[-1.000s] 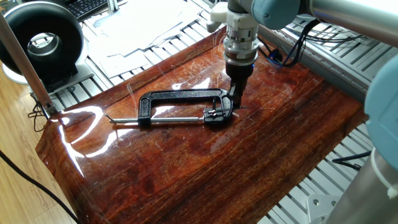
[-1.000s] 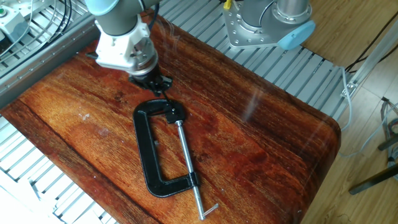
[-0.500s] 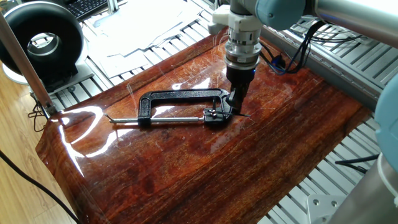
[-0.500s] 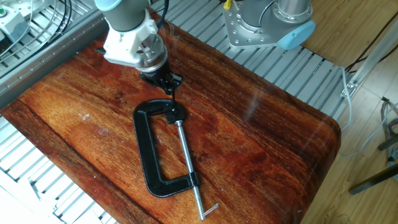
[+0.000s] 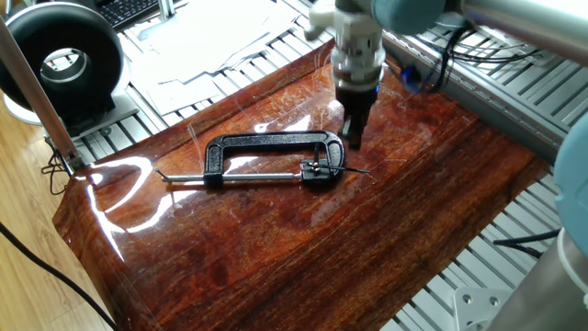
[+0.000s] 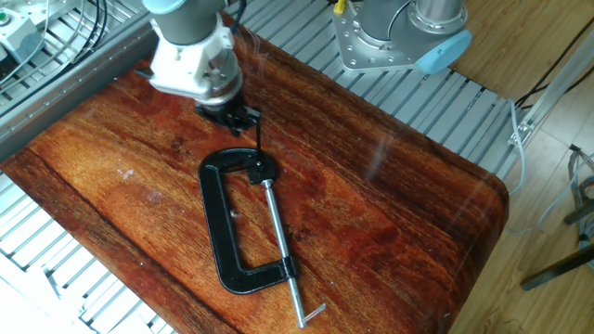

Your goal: Turn the hands of a clock

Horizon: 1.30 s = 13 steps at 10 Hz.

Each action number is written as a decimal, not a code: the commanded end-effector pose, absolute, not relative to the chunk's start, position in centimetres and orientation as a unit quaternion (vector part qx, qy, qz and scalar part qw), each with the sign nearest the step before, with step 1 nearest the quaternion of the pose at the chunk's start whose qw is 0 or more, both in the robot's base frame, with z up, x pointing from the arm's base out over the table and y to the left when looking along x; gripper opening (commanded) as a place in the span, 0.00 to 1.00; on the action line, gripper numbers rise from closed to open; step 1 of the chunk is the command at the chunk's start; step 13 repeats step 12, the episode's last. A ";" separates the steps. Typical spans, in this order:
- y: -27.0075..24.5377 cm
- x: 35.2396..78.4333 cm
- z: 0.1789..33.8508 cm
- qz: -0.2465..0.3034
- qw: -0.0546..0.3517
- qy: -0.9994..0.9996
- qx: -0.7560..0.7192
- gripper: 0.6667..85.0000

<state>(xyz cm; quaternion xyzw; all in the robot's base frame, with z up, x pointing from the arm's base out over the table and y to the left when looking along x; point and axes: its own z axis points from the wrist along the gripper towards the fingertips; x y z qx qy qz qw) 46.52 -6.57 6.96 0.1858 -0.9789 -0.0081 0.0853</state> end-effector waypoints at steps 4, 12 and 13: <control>1.4 48.1 14.7 -0.069 0.021 -0.996 -0.053 0.00; 5.3 52.3 13.5 -0.089 -0.027 -0.995 -0.048 0.00; 5.3 52.3 13.5 -0.089 -0.027 -0.995 -0.048 0.00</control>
